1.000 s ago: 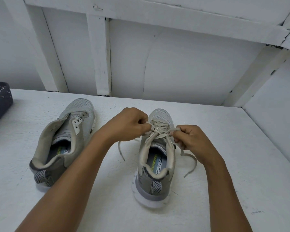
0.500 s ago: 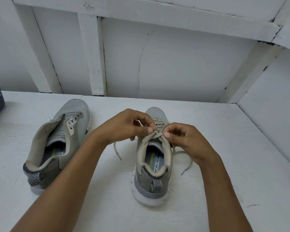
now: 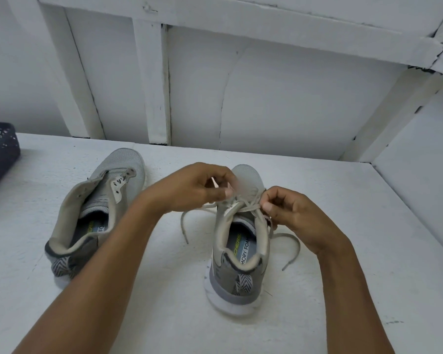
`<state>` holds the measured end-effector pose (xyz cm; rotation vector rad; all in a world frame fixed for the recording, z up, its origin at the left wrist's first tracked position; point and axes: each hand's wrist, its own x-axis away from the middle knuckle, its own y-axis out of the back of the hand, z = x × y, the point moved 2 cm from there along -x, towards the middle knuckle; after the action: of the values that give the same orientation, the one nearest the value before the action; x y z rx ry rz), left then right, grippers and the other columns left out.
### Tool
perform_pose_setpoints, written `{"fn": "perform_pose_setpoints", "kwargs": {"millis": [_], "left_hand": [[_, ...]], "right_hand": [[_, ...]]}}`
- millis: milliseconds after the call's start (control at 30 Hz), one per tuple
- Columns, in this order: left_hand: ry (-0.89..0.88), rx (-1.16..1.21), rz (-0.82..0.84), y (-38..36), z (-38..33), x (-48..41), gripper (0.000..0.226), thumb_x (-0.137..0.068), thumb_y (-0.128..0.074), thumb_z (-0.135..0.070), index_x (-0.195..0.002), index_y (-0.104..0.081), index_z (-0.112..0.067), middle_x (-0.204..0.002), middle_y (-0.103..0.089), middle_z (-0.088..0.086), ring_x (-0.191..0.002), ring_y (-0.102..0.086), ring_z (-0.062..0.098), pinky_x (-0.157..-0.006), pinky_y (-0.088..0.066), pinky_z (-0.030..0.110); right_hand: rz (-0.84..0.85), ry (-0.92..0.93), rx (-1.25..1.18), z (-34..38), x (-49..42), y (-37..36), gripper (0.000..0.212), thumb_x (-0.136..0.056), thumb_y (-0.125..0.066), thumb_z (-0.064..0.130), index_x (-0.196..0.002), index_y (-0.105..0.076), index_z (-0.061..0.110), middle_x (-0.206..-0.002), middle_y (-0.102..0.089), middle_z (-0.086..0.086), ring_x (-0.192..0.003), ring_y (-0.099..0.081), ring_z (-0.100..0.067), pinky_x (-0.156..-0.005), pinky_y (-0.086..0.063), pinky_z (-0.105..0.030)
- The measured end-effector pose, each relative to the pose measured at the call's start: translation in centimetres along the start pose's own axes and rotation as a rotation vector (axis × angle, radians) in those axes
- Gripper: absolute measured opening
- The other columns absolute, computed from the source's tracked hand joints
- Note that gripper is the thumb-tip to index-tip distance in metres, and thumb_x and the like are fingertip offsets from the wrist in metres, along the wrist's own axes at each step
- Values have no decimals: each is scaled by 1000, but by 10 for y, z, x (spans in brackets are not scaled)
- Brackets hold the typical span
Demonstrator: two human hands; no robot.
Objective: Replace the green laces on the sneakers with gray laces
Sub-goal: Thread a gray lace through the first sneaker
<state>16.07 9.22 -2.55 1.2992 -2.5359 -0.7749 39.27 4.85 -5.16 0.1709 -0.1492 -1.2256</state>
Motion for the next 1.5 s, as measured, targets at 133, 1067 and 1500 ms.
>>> {"fn": "perform_pose_setpoints", "kwargs": {"millis": [133, 1067, 1500], "left_hand": [[6, 3, 36, -13, -4, -5, 8, -91, -71, -23, -96, -74, -29, -90, -70, -1, -69, -55, 10, -61, -44, 18], [161, -280, -20, 1, -12, 4, 26, -96, -59, -25, -75, -64, -10, -65, -59, 2, -51, -41, 4, -54, -34, 22], [158, -215, 86, 2, -9, 8, 29, -87, -62, -56, -92, -70, -29, -86, -69, -11, -85, -63, 11, -80, -48, 31]], "right_hand": [[6, -8, -8, 2, -1, 0, 12, -90, -66, 4, -89, -69, 16, -81, -65, 3, -76, -58, -11, -67, -49, -27], [-120, -49, 30, 2, 0, 2, 25, -98, -52, 5, -74, -56, 4, -64, -52, -2, -58, -46, -12, -54, -36, -23], [-44, -66, 28, -12, 10, 6, 21, -93, -65, 31, -96, -68, 10, -86, -64, 1, -83, -58, -15, -73, -48, -31]]}}
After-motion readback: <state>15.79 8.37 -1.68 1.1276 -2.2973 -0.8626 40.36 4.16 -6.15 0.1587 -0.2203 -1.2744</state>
